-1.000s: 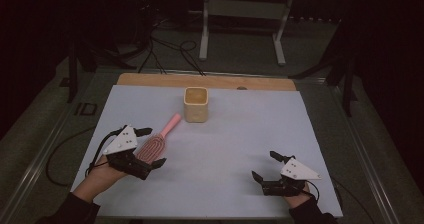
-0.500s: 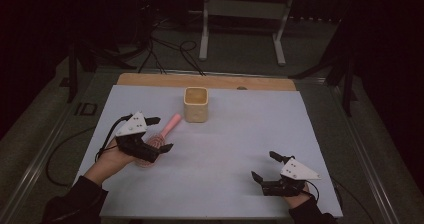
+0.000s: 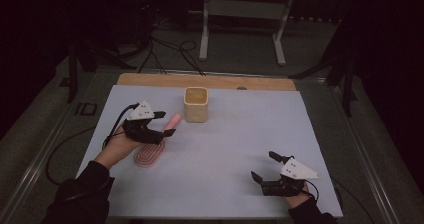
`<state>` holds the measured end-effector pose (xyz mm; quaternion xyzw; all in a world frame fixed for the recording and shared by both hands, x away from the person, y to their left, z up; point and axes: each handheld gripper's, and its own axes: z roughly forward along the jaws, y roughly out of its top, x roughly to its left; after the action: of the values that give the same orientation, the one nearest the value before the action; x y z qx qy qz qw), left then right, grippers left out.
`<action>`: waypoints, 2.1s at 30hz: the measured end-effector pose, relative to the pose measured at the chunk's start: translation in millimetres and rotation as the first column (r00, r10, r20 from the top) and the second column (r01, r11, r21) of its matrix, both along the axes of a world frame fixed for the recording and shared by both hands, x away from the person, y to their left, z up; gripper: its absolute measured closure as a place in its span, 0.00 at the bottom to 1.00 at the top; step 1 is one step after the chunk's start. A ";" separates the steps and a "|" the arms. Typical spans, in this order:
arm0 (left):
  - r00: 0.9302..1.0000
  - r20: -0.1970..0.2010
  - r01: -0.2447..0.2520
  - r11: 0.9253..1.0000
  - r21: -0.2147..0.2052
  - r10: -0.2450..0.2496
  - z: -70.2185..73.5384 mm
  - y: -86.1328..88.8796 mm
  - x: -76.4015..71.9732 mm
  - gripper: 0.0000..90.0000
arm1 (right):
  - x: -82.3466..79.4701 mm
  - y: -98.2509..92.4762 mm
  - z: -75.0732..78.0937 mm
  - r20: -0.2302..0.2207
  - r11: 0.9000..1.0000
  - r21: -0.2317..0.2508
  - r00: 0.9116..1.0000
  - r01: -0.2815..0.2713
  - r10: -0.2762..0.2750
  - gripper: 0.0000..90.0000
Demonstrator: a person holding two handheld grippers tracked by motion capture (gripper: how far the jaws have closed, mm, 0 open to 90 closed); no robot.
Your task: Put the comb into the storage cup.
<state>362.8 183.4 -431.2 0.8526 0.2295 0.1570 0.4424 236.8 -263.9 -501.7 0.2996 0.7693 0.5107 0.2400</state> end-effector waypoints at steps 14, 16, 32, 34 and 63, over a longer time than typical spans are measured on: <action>1.000 -0.016 -0.018 0.998 0.058 0.018 -27.6 -10.3 22.8 0.89 | 0.2 2.1 -0.9 0.000 1.000 -0.001 1.000 -0.016 0.016 0.10; 0.999 -0.030 -0.017 0.998 0.059 0.019 -29.9 -11.0 26.3 0.97 | 0.0 2.4 -1.1 -0.001 1.000 -0.004 1.000 -0.016 0.016 0.10; 0.991 -0.108 -0.051 0.974 0.221 0.076 -59.4 -29.7 44.8 1.00 | -0.5 2.3 -0.6 0.008 1.000 -0.002 1.000 -0.027 0.027 0.10; 0.990 -0.109 -0.063 0.969 0.239 0.091 -61.3 -31.0 47.5 1.00 | -1.0 2.5 -0.7 0.006 1.000 -0.003 1.000 -0.027 0.027 0.10; 0.975 -0.143 -0.121 0.943 0.309 0.172 -68.1 -31.1 73.7 1.00 | -0.4 0.3 -0.6 0.002 1.000 0.006 1.000 -0.027 0.027 0.10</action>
<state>436.5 152.3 -499.2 0.9003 0.3026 0.1498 0.2748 236.4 -263.6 -502.3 0.2897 0.7715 0.5163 0.2329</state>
